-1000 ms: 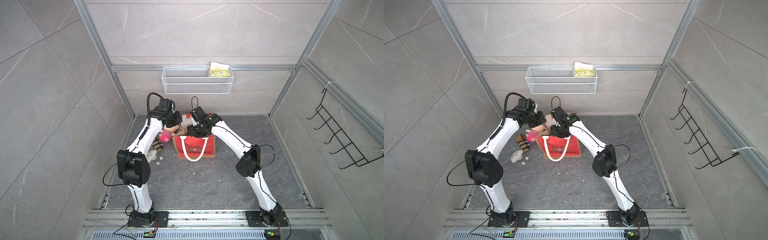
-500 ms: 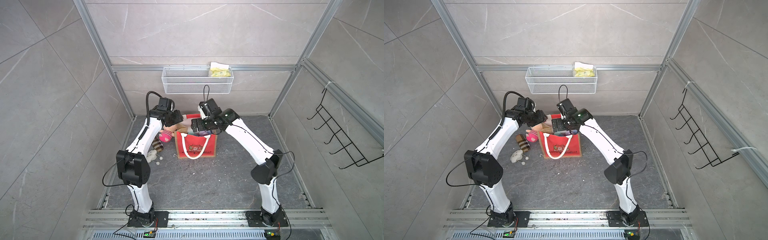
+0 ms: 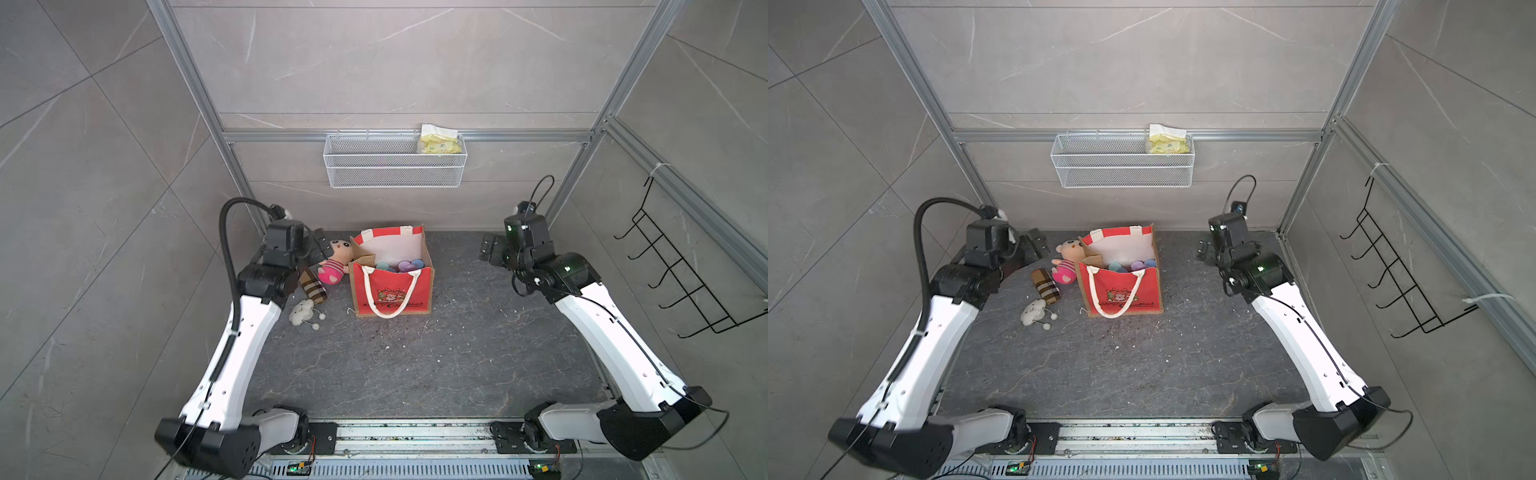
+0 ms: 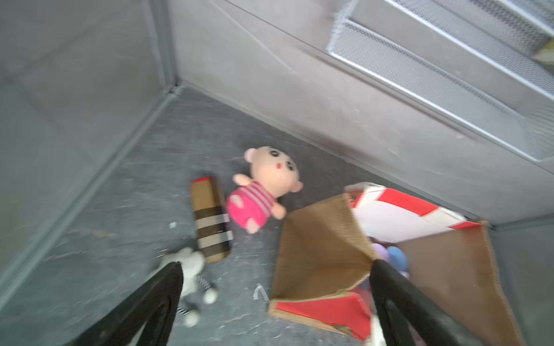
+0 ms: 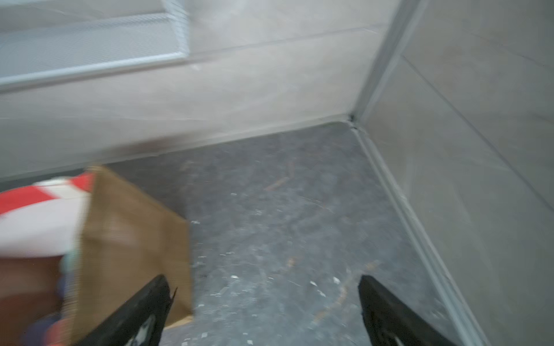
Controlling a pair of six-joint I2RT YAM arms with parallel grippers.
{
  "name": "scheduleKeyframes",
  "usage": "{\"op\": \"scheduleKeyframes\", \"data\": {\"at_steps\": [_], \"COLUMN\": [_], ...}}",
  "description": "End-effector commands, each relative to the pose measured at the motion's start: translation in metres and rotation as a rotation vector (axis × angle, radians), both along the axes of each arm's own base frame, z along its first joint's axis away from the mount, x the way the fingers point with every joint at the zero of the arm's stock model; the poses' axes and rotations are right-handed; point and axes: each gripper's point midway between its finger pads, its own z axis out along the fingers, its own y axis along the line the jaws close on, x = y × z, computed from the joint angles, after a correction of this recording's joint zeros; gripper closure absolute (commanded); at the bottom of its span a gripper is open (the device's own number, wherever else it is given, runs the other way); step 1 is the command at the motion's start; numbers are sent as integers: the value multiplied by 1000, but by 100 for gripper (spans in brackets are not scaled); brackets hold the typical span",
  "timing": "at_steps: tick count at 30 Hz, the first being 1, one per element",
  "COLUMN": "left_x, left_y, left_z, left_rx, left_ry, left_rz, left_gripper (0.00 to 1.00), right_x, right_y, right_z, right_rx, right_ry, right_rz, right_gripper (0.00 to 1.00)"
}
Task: Put the hourglass into the canvas bag
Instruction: Reset both arms
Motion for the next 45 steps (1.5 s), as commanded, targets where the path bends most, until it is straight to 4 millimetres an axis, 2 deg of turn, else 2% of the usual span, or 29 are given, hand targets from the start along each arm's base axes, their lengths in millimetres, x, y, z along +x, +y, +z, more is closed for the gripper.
{"op": "scheduleKeyframes", "data": {"at_steps": [1, 2, 4, 6, 8, 11, 13, 16, 20, 22, 24, 26, 28, 33, 35, 36, 38, 39, 45], "left_x": [-30, -36, -42, -49, -49, -41, -30, -15, 4, 12, 17, 22, 24, 23, 31, 31, 37, 34, 34], "left_y": [67, 74, 77, 80, 80, 75, 69, 55, 39, 32, 27, 20, 21, 32, 35, 37, 56, 59, 60], "left_z": [-62, -79, -117, -145, -170, -195, -203, -212, -211, -208, -211, -221, -219, -236, -234, -240, -242, -245, -244], "left_rx": [254, 279, 308, 324, 358, 395, 404, 401, 464, 490, 529, 523, 499, 384, 391, 360, 327, 303, 310], "left_ry": [118, 127, 124, 123, 117, 102, 73, -17, -78, -129, -164, -163, -164, -171, -192, -134, -112, -94, -100], "left_rz": [282, 315, 301, 305, 282, 230, 184, 106, -13, -63, -94, -147, -151, -190, -176, -174, -103, -100, -93], "left_gripper": [0, 0, 1, 0, 0, 0, 0, 0, 0, 0, 0, 0, 0, 0, 0, 0, 0, 0, 0], "right_x": [0, -1, -6, -10, -14, -15, -10, 12, 35, 38, 29, 23, 27, 25, 25, 24, 25, 25, 25], "right_y": [-49, -54, -65, -78, -87, -88, -83, -68, -56, -50, -44, -34, -25, -26, -27, -28, -27, -27, -26], "right_z": [-65, -85, -124, -154, -174, -202, -218, -215, -211, -219, -219, -218, -224, -227, -226, -226, -226, -226, -226], "right_rx": [-114, -131, -170, -195, -233, -228, -159, -135, -163, -124, -87, -72, -69, -49, -55, -58, -55, -57, -57], "right_ry": [16, 35, 71, 95, 94, 65, 26, -37, -88, -110, -150, -204, -241, -214, -226, -224, -222, -221, -218], "right_rz": [-227, -245, -282, -308, -329, -280, -221, -112, -25, 53, 111, 182, 244, 249, 245, 246, 250, 249, 251], "right_gripper": [0, 0, 1, 1, 1, 1, 1, 1, 1, 1, 1, 1, 1, 1, 1, 1, 1, 1, 1]}}
